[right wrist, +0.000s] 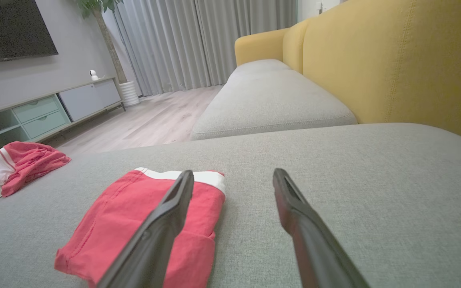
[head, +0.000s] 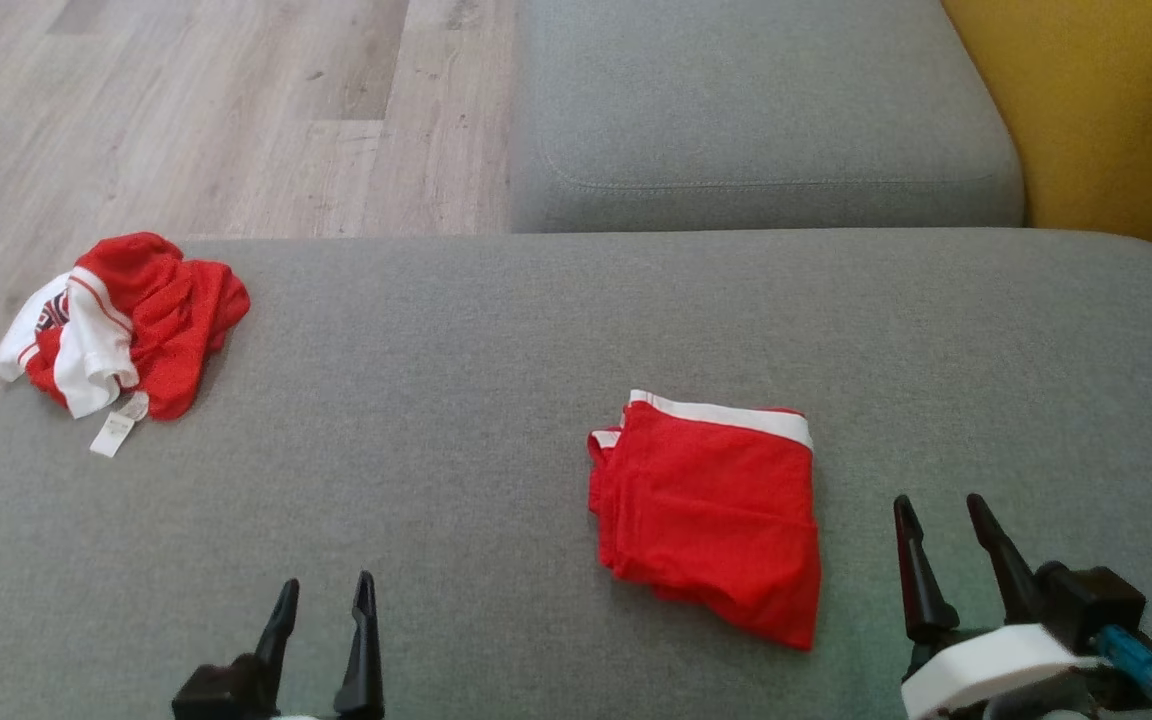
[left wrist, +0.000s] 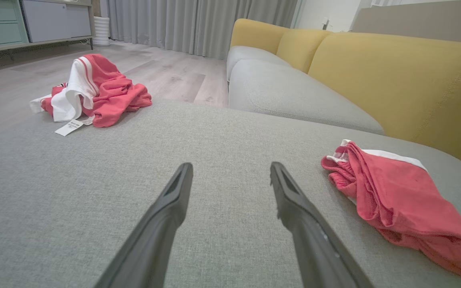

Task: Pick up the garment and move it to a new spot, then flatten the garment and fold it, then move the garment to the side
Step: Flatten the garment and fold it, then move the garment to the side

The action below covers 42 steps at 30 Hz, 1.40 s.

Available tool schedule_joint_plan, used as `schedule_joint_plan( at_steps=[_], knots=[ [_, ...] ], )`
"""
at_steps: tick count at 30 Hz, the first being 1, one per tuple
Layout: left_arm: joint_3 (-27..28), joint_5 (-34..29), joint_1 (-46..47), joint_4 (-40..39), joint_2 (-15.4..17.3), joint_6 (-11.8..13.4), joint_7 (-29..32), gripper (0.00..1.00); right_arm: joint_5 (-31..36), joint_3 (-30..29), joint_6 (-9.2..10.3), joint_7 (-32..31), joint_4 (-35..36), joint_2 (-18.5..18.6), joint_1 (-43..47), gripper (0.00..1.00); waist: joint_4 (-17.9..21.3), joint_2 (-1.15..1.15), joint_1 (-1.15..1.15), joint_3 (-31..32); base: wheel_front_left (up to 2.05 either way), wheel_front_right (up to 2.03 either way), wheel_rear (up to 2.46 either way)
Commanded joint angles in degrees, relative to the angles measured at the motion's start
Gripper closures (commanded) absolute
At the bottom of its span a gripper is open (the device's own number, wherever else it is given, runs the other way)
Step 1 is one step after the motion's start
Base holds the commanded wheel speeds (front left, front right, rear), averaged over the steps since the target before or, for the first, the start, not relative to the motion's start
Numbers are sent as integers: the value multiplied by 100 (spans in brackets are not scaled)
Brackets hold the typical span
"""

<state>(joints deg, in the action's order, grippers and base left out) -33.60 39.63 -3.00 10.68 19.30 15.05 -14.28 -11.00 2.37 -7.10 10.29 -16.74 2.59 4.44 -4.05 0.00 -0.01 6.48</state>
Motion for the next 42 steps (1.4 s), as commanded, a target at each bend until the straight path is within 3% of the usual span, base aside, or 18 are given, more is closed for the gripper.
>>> schedule_joint_plan(
  at_steps=[1,24,31,42],
  knots=[
    [234,-94,175,-170,13,-47,-71,0,73,90,-39,5,241,29,-108,0,-27,0,1,4,0,0,0],
    [224,-199,239,-182,0,-110,-72,0,267,44,-39,-349,153,29,-198,0,-235,0,1,-81,0,0,0],
    [213,-247,335,-217,-56,-107,-72,0,519,-238,-39,-1033,-66,29,-940,0,-505,0,1,-277,0,0,0],
    [283,-313,423,-125,-223,-177,-72,0,805,-726,-39,-2274,-1144,29,-1644,0,-1287,0,1,-662,0,0,0]
  ],
)
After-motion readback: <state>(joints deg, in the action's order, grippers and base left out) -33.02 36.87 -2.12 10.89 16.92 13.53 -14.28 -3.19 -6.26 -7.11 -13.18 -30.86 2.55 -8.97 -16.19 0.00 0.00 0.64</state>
